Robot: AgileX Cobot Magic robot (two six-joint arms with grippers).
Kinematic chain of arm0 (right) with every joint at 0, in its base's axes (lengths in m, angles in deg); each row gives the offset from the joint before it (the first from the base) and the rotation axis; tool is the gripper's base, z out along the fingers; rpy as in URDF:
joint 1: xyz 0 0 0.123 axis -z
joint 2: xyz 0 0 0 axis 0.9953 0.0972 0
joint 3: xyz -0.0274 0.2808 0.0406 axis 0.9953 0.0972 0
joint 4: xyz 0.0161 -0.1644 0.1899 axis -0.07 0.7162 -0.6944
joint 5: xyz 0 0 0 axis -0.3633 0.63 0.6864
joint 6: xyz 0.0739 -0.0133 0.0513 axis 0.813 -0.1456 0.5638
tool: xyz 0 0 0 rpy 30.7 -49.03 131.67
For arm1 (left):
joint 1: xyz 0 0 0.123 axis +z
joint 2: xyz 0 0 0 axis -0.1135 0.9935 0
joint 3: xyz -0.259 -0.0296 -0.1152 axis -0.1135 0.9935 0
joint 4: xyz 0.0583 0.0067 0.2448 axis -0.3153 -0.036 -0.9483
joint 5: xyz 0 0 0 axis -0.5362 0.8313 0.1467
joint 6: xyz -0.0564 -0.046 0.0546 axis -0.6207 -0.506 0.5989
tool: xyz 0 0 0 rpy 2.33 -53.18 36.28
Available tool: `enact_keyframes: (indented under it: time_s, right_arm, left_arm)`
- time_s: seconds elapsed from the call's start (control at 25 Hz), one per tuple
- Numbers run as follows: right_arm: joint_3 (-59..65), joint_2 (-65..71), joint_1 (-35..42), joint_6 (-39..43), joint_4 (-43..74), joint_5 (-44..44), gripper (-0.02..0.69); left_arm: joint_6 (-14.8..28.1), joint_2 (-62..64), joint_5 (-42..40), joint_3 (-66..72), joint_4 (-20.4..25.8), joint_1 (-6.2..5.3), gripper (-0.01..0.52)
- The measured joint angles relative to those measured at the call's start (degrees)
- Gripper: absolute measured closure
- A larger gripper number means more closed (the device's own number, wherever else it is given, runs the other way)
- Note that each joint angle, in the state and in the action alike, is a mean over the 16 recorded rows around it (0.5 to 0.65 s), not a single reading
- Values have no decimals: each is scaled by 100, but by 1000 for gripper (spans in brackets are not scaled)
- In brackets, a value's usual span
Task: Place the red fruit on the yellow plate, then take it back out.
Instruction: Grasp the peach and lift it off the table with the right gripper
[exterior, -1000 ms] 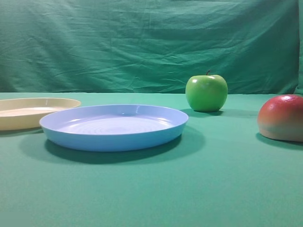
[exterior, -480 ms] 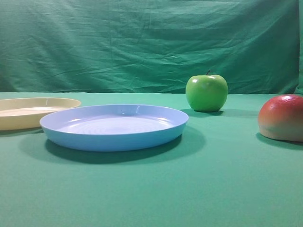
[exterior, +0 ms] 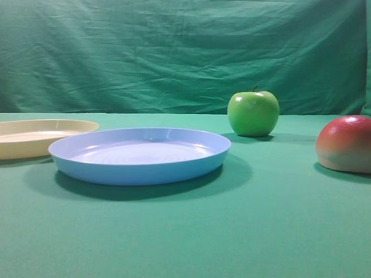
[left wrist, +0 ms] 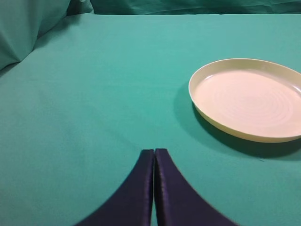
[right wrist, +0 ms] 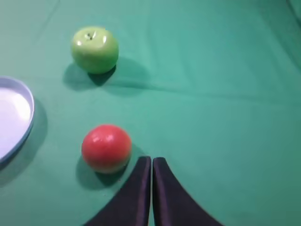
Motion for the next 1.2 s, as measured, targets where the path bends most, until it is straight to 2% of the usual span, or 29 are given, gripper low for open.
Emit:
enact_keyframes:
  time_s: [0.36, 0.52, 0.64, 1.04, 1.2]
  right_arm:
    - [-751, 1824, -720, -343, -37, -465, 661]
    - [-1045, 2615, -964, -535, -28, -442, 608]
    - [-1247, 3117, -1079, -699, -23, -399, 518]
    - [-1650, 4193, -1255, -1030, -16, -144, 118]
    - [-1686, 4488, -1260, -980, -16, 51, 21]
  left_arm:
    - [0, 0, 0, 0, 0, 0, 514]
    - [0, 0, 0, 0, 0, 0, 514]
    - [0, 0, 0, 0, 0, 0, 514]
    - [0, 0, 0, 0, 0, 0, 514]
    - [0, 0, 0, 0, 0, 0, 514]
